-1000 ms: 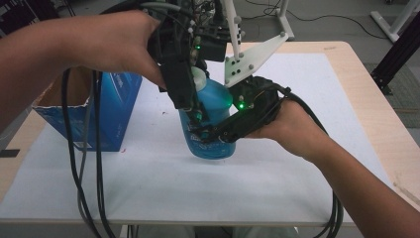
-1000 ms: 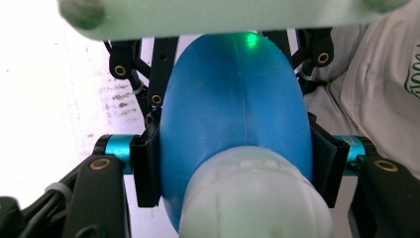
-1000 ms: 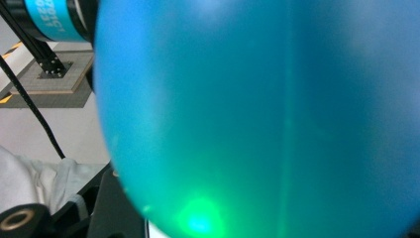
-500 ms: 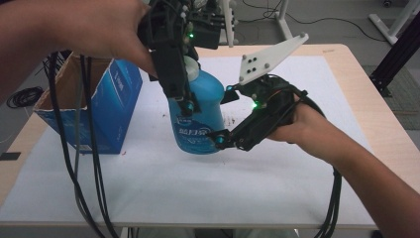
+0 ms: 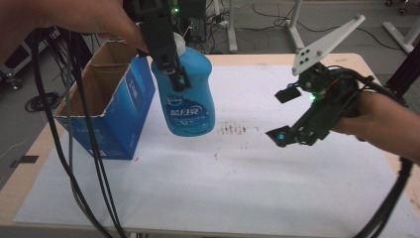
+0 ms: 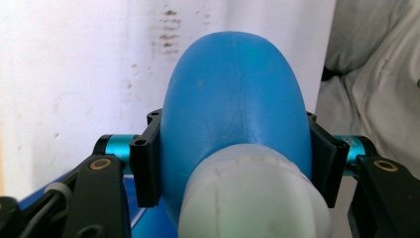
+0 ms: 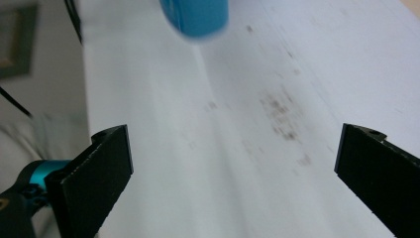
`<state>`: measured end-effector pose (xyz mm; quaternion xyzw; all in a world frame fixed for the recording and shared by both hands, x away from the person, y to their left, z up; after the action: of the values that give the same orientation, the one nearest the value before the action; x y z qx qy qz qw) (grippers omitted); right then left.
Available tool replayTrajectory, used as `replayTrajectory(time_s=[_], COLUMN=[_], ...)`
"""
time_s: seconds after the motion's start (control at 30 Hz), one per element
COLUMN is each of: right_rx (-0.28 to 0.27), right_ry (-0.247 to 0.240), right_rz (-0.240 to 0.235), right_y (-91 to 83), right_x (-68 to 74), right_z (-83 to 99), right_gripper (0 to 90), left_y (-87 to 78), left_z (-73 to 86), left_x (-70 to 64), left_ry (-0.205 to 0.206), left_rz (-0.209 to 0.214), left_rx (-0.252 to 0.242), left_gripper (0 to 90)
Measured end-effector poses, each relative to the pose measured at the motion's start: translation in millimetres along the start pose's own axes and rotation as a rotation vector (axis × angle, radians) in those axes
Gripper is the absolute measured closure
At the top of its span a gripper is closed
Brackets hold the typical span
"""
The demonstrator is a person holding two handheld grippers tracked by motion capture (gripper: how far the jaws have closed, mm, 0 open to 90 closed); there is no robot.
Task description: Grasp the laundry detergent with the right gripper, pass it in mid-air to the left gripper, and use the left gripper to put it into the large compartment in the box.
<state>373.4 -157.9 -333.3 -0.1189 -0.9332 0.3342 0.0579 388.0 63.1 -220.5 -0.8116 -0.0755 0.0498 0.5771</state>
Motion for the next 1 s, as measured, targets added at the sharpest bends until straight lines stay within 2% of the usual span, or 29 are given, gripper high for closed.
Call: replayTrajectory(time_s=[0.1, 0.13, 0.2, 0.3, 0.33, 0.43, 0.47, 0.6, 0.8, 0.97, 1.0], right_rx=[0.046, 0.078, 0.11, 0.174, 0.211, 0.267, 0.282, 0.3, 0.294, 0.295, 0.295], right_ry=[0.003, -0.004, -0.018, -0.017, -0.009, -0.017, -0.025, 0.003, 0.007, 0.018, 0.018], right_rz=[0.012, 0.028, 0.057, 0.067, 0.08, 0.14, 0.142, 0.114, 0.092, 0.076, 0.076], right_y=[-14.1, -20.3, -29.6, -44.6, -50.0, -61.1, -65.2, -73.8, -77.7, -78.5, -78.5], right_x=[-5.2, -8.3, -13.5, -20.2, -23.2, -30.7, -32.9, -37.2, -40.3, -42.0, -42.0], right_z=[0.1, 1.2, 2.8, 7.1, 10.2, 18.5, 22.3, 31.0, 34.7, 36.3, 36.3], right_gripper=[0.9, 0.9, 0.9, 0.9, 1.0, 1.2, 1.3, 1.3, 1.3, 1.3, 1.3], left_y=[-12.4, -15.9, -26.9, -43.3, -47.4, -65.3, -69.9, -86.5, -106.3, -118.0, -118.0], left_z=[3.8, 4.6, 7.5, 13.2, 14.8, 22.8, 25.4, 39.3, 63.8, 85.9, 85.9], left_x=[7.0, 8.3, 13.2, 18.6, 19.9, 24.4, 25.6, 31.2, 37.3, 41.1, 41.1], left_ry=[-0.028, -0.038, -0.064, -0.099, -0.106, -0.145, -0.156, -0.189, -0.242, -0.294, -0.294], left_rz=[-0.016, -0.019, -0.034, -0.05, -0.053, -0.062, -0.066, -0.082, -0.101, -0.126, -0.126], left_rx=[-0.005, -0.007, -0.011, -0.018, -0.018, -0.03, -0.035, -0.038, -0.056, -0.065, -0.065], left_gripper=[37.9, 37.9, 37.9, 38.0, 37.9, 38.0, 37.9, 38.0, 37.9, 38.0, 38.0])
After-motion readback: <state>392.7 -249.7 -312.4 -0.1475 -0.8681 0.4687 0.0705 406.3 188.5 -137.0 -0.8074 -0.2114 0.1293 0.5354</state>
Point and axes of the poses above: each handheld gripper's, and its own axes: y roughly forward along the jaws, z roughly out of its underside, x roughly to its left, the point moved 5 cm from there along y, roughly forward along the jaws, and after that the axes turned 9 degrees about -x, right-handed, at the moved point
